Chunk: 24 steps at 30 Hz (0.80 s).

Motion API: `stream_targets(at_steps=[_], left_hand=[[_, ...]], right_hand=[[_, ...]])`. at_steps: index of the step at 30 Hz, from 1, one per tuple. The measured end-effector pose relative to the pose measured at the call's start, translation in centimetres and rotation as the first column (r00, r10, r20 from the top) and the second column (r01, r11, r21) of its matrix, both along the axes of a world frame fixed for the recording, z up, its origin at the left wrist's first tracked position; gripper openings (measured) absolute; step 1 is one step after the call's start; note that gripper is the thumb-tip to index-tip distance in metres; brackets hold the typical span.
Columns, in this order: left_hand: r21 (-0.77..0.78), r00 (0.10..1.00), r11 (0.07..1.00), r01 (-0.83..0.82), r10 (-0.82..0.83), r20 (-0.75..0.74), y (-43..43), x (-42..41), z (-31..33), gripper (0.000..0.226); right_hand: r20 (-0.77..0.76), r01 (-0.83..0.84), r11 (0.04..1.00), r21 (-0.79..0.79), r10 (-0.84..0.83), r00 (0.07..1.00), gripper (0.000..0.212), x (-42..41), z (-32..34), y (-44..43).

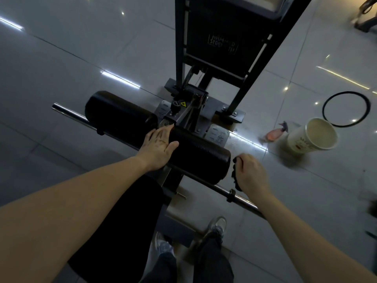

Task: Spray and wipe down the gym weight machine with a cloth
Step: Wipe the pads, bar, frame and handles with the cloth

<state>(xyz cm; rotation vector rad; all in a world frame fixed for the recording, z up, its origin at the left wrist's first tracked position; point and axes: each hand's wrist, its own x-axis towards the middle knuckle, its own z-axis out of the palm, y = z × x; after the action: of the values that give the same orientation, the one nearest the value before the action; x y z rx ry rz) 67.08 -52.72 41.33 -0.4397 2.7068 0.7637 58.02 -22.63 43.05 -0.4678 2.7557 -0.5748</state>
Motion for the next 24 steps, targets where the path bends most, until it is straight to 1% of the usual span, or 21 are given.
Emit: stream_targets(at_steps=[1, 2, 3, 4, 5, 6, 7, 9, 12, 13, 15, 16, 17, 18, 19, 21, 23, 24], left_hand=[[-0.003, 1.000, 1.000, -0.002, 0.002, -0.002, 0.0, -0.1, 0.0, 0.062], [0.002, 1.000, 1.000, 0.001, -0.001, -0.001, -0.1, -0.1, -0.1, 0.062], [0.012, 1.000, 1.000, 0.005, -0.005, 0.003, -0.1, 0.0, 0.0, 0.062], [0.018, 1.000, 1.000, 0.008, -0.008, 0.002, -0.1, 0.0, 0.0, 0.062], [0.022, 1.000, 1.000, 0.009, -0.009, 0.002, -0.1, 0.0, 0.0, 0.062], [0.022, 1.000, 1.000, 0.008, -0.008, 0.001, -0.1, 0.0, 0.1, 0.062], [0.021, 1.000, 1.000, 0.007, -0.007, -0.001, -0.1, 0.0, 0.1, 0.062], [0.016, 1.000, 1.000, 0.002, -0.002, 0.004, -0.1, -0.2, 0.4, 0.063], [0.050, 0.999, 0.999, -0.008, 0.007, 0.036, 0.1, -0.5, 1.5, 0.067], [0.065, 1.000, 0.998, -0.020, 0.019, 0.017, 0.2, -0.4, 1.9, 0.068], [0.065, 0.994, 0.997, -0.041, 0.047, -0.094, 0.2, 0.4, 2.6, 0.067], [0.035, 0.987, 0.999, -0.036, 0.041, -0.156, 0.1, 1.2, 2.9, 0.067], [-0.017, 0.980, 1.000, -0.005, 0.002, -0.200, -0.1, 1.9, 2.9, 0.070], [-0.091, 0.973, 0.995, 0.048, -0.067, -0.221, -0.4, 2.7, 3.0, 0.074], [-0.172, 0.965, 0.979, 0.107, -0.144, -0.218, -0.6, 3.4, 2.9, 0.077], [-0.297, 0.954, 0.935, 0.194, -0.251, -0.166, -0.9, 4.1, 3.0, 0.086], [-0.353, 0.960, 0.910, 0.219, -0.265, -0.090, -0.7, 4.0, 3.4, 0.101], [-0.362, 0.966, 0.909, 0.209, -0.249, -0.067, -0.3, 3.6, 3.7, 0.105]], right_hand=[[0.028, 0.025, 0.996, -0.080, -0.023, 0.999, 0.027, 0.6, 0.2, -0.1], [0.078, 0.026, 0.992, -0.126, -0.016, 0.997, 0.038, 1.3, 0.4, -0.5], [0.126, -0.001, 0.993, -0.121, 0.017, 0.992, 0.059, 1.9, 0.6, -1.1], [0.156, -0.044, 0.996, -0.075, 0.056, 0.986, 0.081, 2.2, 0.7, -1.7], [0.170, -0.085, 0.996, -0.020, 0.087, 0.982, 0.097, 2.3, 0.7, -2.1], [0.168, -0.111, 0.994, 0.006, 0.109, 0.980, 0.107, 2.3, 0.6, -2.4], [0.155, -0.128, 0.992, 0.004, 0.126, 0.980, 0.110, 2.0, 0.4, -2.4], [0.137, -0.156, 0.987, -0.040, 0.160, 0.978, 0.105, 1.1, 0.2, -2.2], [0.201, -0.151, 0.982, -0.109, 0.171, 0.965, 0.098, -0.3, 0.0, -2.0], [0.237, -0.133, 0.982, -0.137, 0.163, 0.958, 0.096, -0.7, 0.0, -2.0], [0.321, -0.081, 0.974, -0.211, 0.147, 0.936, 0.084, -1.6, 0.0, -2.0], [0.361, -0.057, 0.967, -0.250, 0.148, 0.921, 0.074, -1.9, 0.1, -2.1], [0.403, -0.034, 0.958, -0.284, 0.151, 0.903, 0.063, -2.2, 0.2, -2.1], [0.452, -0.008, 0.950, -0.311, 0.155, 0.878, 0.056, -2.6, 0.3, -2.2], [0.509, 0.019, 0.949, -0.316, 0.152, 0.847, 0.054, -3.1, 0.3, -2.2], [0.609, 0.042, 0.959, -0.281, 0.144, 0.780, 0.063, -4.2, 0.6, -2.4], [0.679, 0.049, 0.976, -0.212, 0.111, 0.725, 0.075, -5.3, 0.7, -2.5], [0.708, 0.066, 0.981, -0.181, 0.083, 0.702, 0.077, -5.7, 0.7, -2.6]])
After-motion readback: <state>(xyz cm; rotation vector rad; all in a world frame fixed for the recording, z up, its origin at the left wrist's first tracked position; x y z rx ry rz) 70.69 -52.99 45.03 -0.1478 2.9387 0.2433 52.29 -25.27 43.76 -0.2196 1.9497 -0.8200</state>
